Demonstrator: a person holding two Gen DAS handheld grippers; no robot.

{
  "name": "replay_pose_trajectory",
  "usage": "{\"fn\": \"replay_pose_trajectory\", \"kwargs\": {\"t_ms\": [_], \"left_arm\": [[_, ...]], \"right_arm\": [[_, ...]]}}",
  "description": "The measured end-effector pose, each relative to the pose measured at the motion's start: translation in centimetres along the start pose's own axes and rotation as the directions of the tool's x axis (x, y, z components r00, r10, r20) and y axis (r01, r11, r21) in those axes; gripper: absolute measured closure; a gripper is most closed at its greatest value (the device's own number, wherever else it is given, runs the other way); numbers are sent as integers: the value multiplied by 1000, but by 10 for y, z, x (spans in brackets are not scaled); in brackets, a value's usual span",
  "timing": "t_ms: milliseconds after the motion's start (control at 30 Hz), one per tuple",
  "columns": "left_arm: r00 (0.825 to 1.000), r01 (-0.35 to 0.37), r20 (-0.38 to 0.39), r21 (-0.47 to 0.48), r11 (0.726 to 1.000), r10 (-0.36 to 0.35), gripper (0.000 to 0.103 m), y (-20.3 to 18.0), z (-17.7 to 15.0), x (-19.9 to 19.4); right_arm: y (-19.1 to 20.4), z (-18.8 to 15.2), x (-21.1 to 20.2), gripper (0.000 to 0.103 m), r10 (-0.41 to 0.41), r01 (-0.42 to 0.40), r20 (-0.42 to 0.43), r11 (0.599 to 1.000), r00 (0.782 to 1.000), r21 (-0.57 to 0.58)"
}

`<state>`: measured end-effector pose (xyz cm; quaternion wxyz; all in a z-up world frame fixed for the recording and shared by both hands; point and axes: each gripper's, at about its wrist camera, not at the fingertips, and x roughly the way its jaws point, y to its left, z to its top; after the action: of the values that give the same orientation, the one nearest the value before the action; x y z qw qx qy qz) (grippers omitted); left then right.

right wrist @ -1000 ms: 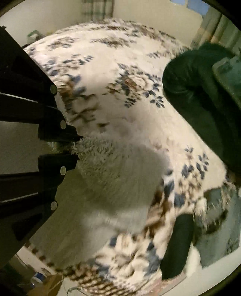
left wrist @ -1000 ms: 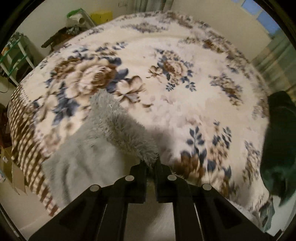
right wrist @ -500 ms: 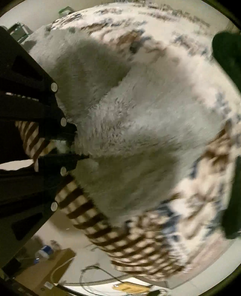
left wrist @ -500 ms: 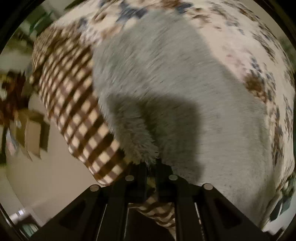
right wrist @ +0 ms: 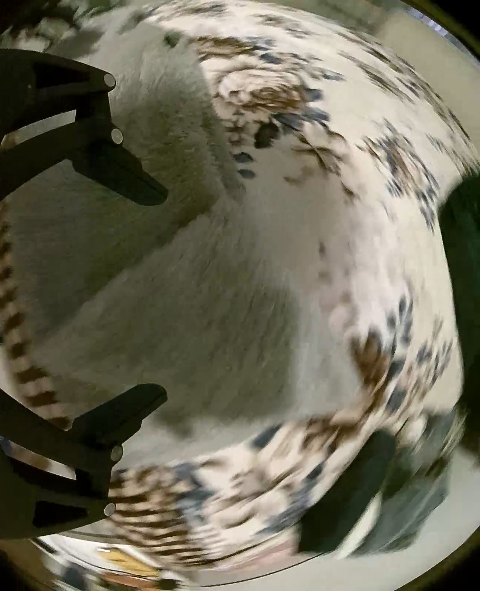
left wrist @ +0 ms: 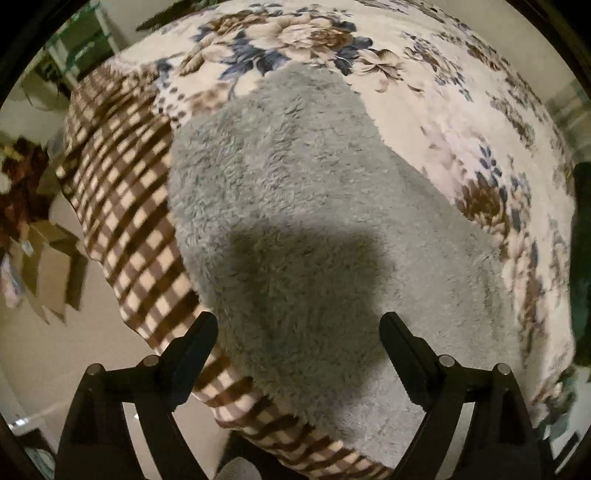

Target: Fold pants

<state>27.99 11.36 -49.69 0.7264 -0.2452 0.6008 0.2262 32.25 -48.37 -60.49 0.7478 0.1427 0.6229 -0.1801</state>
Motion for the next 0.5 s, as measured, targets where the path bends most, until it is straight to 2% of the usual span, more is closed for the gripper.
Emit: {"fn": "replay_pose_trajectory", "kwargs": {"t_ms": [33, 67, 100, 200, 233, 300, 333, 367, 433, 500], "left_arm": [[1000, -11, 12, 19, 1000, 10, 14, -5, 2, -1], [1000, -25, 17, 31, 999, 24, 14, 1, 1, 3], [999, -36, 20, 39, 999, 35, 14, 0, 0, 3], [999, -43, 18, 33, 999, 42, 14, 6, 3, 3], [999, -38, 19, 28, 999, 37, 14, 8, 2, 2], [999, -33, 15, 17, 999, 32, 14, 13, 5, 0], [1000, -19, 12, 8, 1000, 18, 14, 17, 6, -1], [1000, -14, 9, 4, 1000, 14, 14, 21, 8, -1], [1000, -8, -8, -1, 1000, 8, 14, 25, 9, 0], [1000, 1, -19, -2, 1000, -1, 14, 31, 11, 1]], "right_arm": [[1, -2, -1, 25, -16, 16, 14, 1000, 1000, 9], [-6, -5, 0, 70, -47, 47, 10, 998, 999, 39], [-19, -9, -2, 90, -80, 79, 5, 993, 997, 91], [-76, -19, -14, 91, -170, 161, 11, 949, 985, 270], [-97, -23, -16, 91, -191, 184, -8, 929, 981, 321], [-138, -31, -18, 90, -169, 180, -64, 889, 984, 422], [-151, -35, -19, 88, -195, 223, -107, 866, 975, 448], [-156, -37, -22, 81, -205, 243, -133, 854, 970, 459], [-152, -41, -34, 68, -115, 145, -91, 866, 989, 478], [-121, -39, -44, 38, -51, 57, -27, 907, 998, 418]]}}
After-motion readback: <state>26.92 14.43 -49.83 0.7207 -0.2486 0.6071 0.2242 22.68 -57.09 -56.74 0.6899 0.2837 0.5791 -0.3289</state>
